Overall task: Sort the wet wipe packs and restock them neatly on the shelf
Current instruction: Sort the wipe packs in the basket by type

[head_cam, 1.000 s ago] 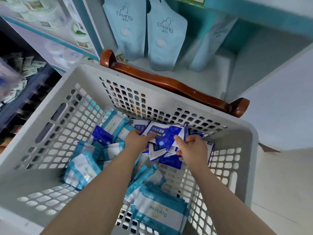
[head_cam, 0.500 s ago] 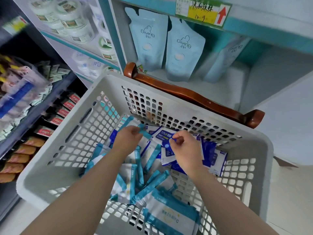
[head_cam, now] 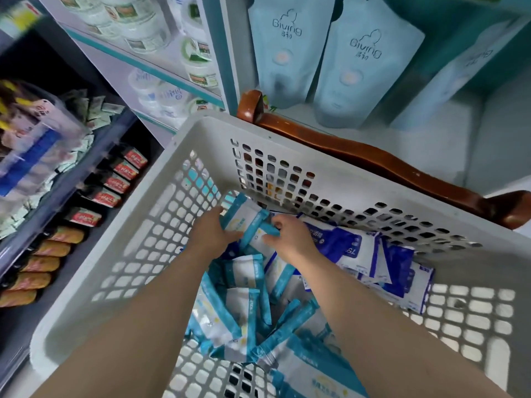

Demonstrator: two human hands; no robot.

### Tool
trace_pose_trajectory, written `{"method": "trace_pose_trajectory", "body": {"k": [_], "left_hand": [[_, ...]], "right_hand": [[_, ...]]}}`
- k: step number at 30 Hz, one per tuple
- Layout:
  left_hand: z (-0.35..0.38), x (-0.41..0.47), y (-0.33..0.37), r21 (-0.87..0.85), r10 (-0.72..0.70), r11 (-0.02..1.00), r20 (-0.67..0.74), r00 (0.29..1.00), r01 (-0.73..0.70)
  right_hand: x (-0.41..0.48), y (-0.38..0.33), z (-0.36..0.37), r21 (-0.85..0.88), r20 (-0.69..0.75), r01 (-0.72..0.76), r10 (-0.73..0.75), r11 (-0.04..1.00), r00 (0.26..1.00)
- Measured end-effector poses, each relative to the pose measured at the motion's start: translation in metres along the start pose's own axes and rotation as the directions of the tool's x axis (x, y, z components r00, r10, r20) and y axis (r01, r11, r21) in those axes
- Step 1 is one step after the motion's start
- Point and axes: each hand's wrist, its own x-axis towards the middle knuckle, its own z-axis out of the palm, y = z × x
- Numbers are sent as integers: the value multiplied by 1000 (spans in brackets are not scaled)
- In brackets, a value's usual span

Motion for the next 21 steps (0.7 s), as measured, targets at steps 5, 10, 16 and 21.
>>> {"method": "trace_pose_trajectory", "body": {"k": [5,10,16,21], "left_hand": [[0,2,-5,-75,-4,997,34,999,6],[-12,-7,-3,-220,41,973,-138,990,-71],[-36,-28,19,-343,57,931,-190,980,-121],[-42,-51,15,-185,56,982,129,990,-31]], "right_hand": [[8,-2,6,-114,76,-25,33,993,997],[7,-11,-10,235,-53,-59,73,970,996],[-14,-10,-41,282,-123,-51,89,958,988],[-54,6,-47,296,-93,-168,204,940,975]]}}
